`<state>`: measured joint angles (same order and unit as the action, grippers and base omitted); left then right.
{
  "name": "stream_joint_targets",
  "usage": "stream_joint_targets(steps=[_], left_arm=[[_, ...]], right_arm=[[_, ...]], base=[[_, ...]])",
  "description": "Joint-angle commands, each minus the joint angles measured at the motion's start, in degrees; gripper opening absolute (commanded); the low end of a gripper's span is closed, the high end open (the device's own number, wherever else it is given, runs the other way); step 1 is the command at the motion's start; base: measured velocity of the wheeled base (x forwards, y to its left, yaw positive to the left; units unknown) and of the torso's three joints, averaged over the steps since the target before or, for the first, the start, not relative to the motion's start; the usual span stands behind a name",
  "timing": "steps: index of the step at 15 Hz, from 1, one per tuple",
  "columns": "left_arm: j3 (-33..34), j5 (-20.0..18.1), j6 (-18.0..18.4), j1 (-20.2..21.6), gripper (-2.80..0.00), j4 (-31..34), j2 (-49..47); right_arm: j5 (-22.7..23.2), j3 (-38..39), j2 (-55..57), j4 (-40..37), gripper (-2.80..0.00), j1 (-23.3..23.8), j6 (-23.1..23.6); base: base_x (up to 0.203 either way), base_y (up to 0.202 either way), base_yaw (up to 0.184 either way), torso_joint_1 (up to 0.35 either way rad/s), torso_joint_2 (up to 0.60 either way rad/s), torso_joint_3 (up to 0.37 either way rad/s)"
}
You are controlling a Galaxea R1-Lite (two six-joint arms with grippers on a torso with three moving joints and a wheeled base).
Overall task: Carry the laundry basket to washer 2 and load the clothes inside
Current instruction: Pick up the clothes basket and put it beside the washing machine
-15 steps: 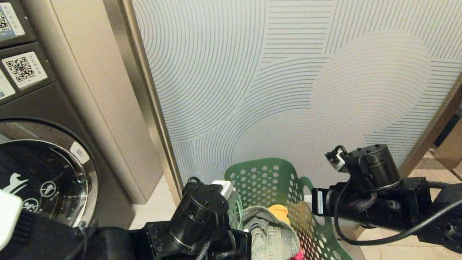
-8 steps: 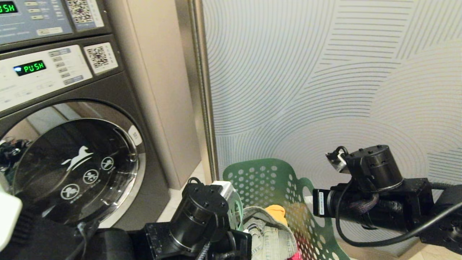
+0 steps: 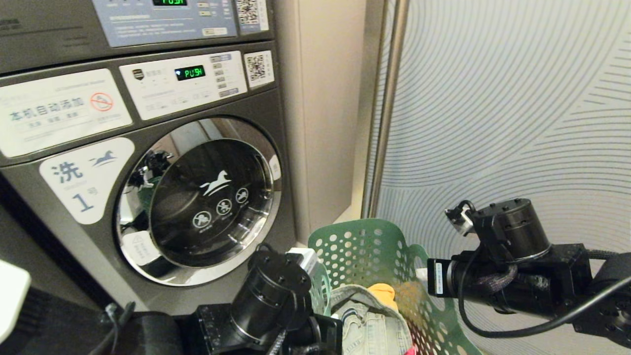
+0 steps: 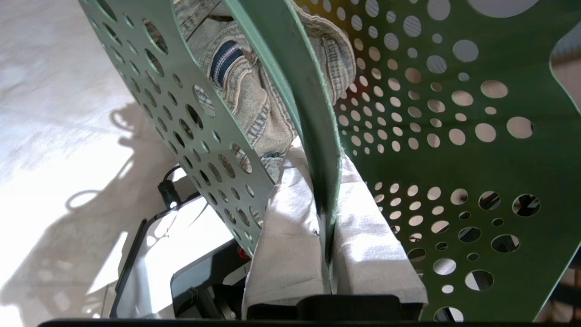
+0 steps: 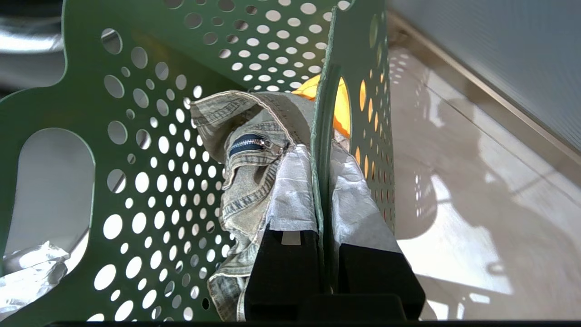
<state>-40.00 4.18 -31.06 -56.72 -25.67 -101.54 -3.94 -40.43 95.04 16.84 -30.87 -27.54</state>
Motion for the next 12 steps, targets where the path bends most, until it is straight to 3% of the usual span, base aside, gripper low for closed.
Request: stream_joint_targets(steps=[1,12], left_arm=[[0.01,0.04,-0.23,0.03,-2.8,-0.17,0.02],[-0.17,0.04,-0.32,0.03,-2.8,-0.34,-0.07]], right_arm=[[-0.02,-0.12,0.15,0.13,-2.8,0.0,-0.15],[-0.02,-0.18,-0.03,0.13,-2.8,-0.07,0.03]], base=[[0.002,-0.009,0.17,0.002,0.0,0.004],[0.001,-0.007,0.176,0.002,0.0,0.002]])
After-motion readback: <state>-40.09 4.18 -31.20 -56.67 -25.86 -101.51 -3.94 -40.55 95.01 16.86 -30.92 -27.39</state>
